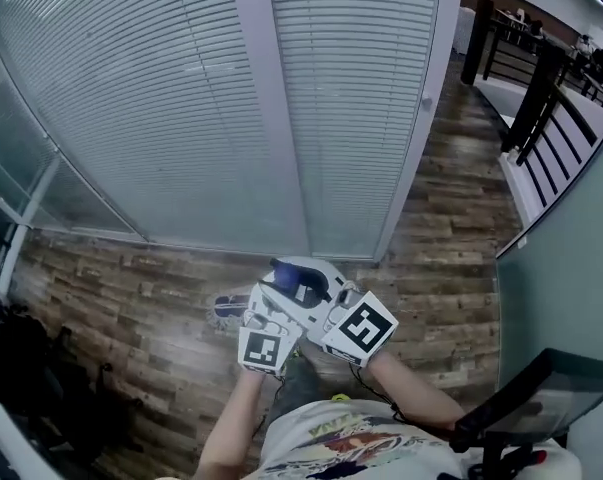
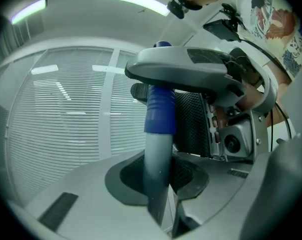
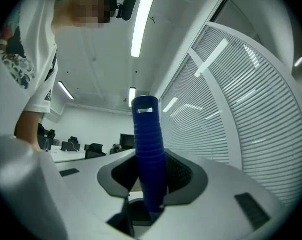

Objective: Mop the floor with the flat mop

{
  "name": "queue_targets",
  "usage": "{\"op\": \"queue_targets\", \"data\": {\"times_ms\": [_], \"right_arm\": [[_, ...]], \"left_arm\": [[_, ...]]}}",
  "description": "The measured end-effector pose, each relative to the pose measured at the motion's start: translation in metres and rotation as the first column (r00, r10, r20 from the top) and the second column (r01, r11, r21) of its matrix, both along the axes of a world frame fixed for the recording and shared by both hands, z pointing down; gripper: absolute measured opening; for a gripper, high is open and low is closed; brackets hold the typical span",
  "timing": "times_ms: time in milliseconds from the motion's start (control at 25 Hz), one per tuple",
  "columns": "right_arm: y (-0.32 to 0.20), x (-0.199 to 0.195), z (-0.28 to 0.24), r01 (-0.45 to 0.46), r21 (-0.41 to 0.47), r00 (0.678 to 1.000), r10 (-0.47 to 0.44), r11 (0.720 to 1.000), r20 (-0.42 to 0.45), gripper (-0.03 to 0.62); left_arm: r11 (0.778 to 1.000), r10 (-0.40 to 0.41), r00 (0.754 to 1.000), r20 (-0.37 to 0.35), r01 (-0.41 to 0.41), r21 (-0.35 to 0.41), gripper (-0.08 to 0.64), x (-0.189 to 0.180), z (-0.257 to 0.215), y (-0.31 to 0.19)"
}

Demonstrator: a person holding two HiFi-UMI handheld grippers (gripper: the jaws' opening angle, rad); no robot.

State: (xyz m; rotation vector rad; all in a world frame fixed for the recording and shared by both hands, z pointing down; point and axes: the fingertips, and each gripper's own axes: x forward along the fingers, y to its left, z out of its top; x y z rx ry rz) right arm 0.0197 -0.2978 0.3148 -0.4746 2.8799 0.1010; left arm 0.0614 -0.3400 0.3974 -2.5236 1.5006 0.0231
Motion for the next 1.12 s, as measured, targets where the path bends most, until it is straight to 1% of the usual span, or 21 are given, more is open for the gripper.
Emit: {"op": "queue_targets", "data": {"times_ms": [120, 200, 320, 440, 560, 640, 760, 840, 920, 1000, 1120], "right_arm": [[0.059, 0.017, 0.013, 0.038, 0.047, 0.999, -0.038, 0.998, -0.007, 0.129], [0.094, 0.027, 0.021, 0.058, 0.044, 0.998, -0.058, 0.997, -0.005, 0.132], [0.137, 0.042, 0.033, 0.093, -0.003, 0.996, -0.093, 0.996, 0.008, 0.141], [0.175, 0.05, 0.05, 0.144, -0.018, 0.989, -0.144, 0.989, -0.02, 0.152], [0.213, 0.055, 0.062, 0.195, -0.015, 0.98, -0.195, 0.981, -0.04, 0.158], [0.236, 0.058, 0.068, 0.221, -0.031, 0.974, -0.222, 0.975, -0.044, 0.167], [0.273, 0.059, 0.083, 0.245, -0.051, 0.963, -0.249, 0.968, -0.099, 0.173], [0.304, 0.061, 0.097, 0.261, -0.048, 0.95, -0.265, 0.964, -0.165, 0.173], [0.345, 0.068, 0.109, 0.286, -0.041, 0.929, -0.288, 0.957, -0.233, 0.173], [0.392, 0.076, 0.117, 0.313, -0.03, 0.913, -0.309, 0.949, -0.266, 0.173], [0.457, 0.082, 0.124, 0.335, -0.015, 0.897, -0.323, 0.942, -0.301, 0.175]], "left_arm": [[0.995, -0.063, 0.998, 0.028, 0.065, -0.081, 0.086, 0.015, 0.023, 0.049], [0.99, -0.07, 0.997, 0.044, 0.074, -0.116, 0.087, 0.025, 0.033, 0.08], [0.989, -0.022, 0.995, 0.094, 0.036, -0.147, 0.089, 0.042, 0.048, 0.119], [0.981, 0.037, 0.99, 0.135, -0.01, -0.191, 0.092, 0.055, 0.065, 0.154], [0.98, 0.076, 0.986, 0.152, -0.046, -0.193, 0.095, 0.063, 0.076, 0.189], [0.981, 0.098, 0.982, 0.159, -0.068, -0.184, 0.097, 0.068, 0.081, 0.211], [0.979, 0.116, 0.977, 0.177, -0.082, -0.189, 0.101, 0.071, 0.09, 0.245], [0.977, 0.117, 0.975, 0.189, -0.078, -0.2, 0.101, 0.074, 0.099, 0.273], [0.976, 0.105, 0.976, 0.19, -0.065, -0.206, 0.101, 0.081, 0.107, 0.311], [0.978, 0.086, 0.979, 0.184, -0.048, -0.205, 0.101, 0.089, 0.113, 0.354], [0.98, 0.07, 0.983, 0.172, -0.035, -0.198, 0.101, 0.095, 0.119, 0.416]]}}
